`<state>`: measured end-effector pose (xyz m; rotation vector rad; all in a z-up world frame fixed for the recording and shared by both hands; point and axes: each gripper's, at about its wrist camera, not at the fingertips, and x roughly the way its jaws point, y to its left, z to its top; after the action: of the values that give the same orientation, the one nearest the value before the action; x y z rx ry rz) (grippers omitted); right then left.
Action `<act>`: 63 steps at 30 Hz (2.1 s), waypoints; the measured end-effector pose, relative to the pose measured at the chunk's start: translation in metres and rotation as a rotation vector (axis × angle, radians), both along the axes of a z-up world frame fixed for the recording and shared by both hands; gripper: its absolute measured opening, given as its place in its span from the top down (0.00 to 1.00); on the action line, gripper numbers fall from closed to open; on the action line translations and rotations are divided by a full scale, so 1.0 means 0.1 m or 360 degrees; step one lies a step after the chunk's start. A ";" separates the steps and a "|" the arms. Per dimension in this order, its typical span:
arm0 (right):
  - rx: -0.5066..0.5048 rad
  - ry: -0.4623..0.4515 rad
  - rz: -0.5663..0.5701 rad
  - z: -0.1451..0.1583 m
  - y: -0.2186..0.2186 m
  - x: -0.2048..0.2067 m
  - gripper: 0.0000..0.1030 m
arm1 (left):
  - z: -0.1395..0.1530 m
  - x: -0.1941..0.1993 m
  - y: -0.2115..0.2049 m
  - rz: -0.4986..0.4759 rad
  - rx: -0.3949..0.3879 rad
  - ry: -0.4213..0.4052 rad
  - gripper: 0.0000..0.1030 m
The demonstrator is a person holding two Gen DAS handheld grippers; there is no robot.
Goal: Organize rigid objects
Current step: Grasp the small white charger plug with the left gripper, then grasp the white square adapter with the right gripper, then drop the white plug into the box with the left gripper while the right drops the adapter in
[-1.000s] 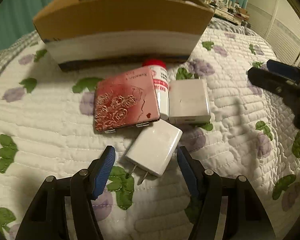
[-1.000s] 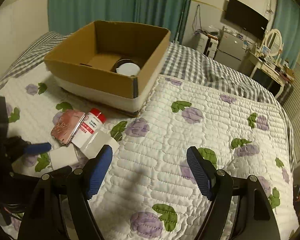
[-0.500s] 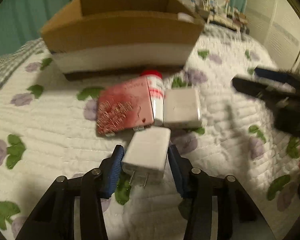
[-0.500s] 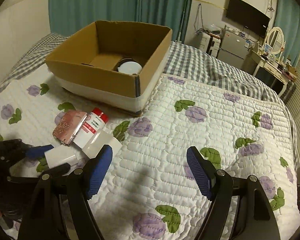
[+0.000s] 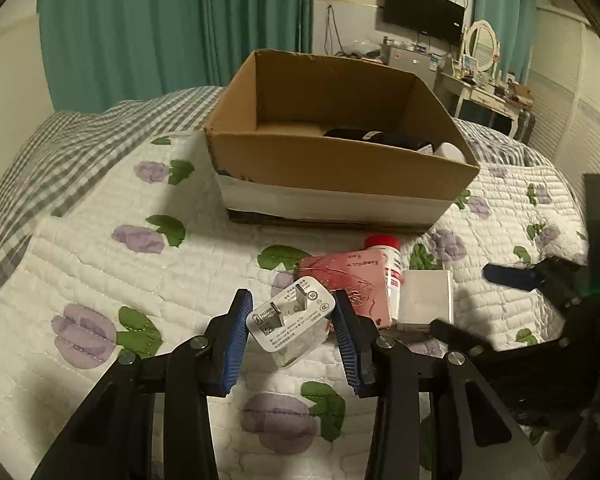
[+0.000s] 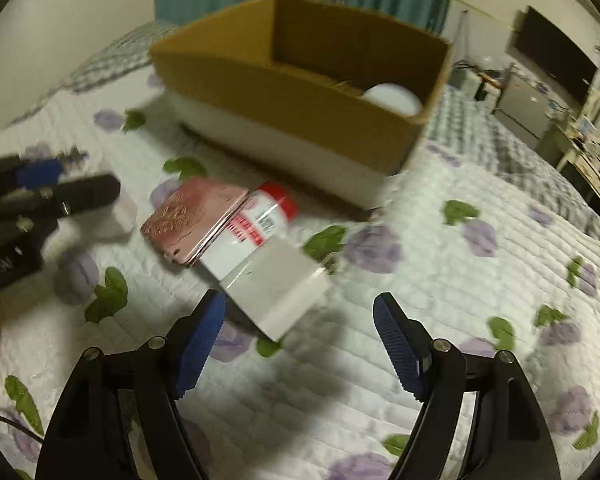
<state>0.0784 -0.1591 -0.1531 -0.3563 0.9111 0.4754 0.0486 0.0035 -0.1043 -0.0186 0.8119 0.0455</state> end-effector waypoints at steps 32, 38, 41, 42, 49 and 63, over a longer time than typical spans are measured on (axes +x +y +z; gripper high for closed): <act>-0.0062 -0.0204 0.0003 0.30 0.10 -0.29 0.32 | 0.01 -0.04 -0.07 0.0034 0.0071 0.0018 0.60; 0.0104 -0.0353 -0.0031 0.92 -0.04 -0.27 0.32 | 0.43 -0.08 -0.11 -0.0008 0.0014 -0.0081 0.60; 0.0150 -0.0444 -0.0036 1.23 -0.06 -0.18 0.32 | 0.72 -0.02 -0.10 -0.0055 -0.0041 -0.0138 0.60; 0.0162 -0.0473 -0.0036 1.31 -0.08 -0.14 0.32 | 0.80 0.01 -0.11 -0.0065 -0.0043 -0.0157 0.60; 0.0233 -0.0605 -0.0057 1.78 -0.04 0.44 0.32 | 1.33 0.73 -0.04 -0.0093 -0.0112 -0.0228 0.60; 0.0244 -0.0488 -0.0138 1.42 0.00 1.61 0.32 | 0.62 1.93 -0.08 -0.0239 0.0033 -0.0220 0.58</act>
<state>0.2390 -0.1586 -0.0112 -0.2402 0.5859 0.3952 0.2415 -0.0045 -0.0425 0.0581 0.6727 -0.0885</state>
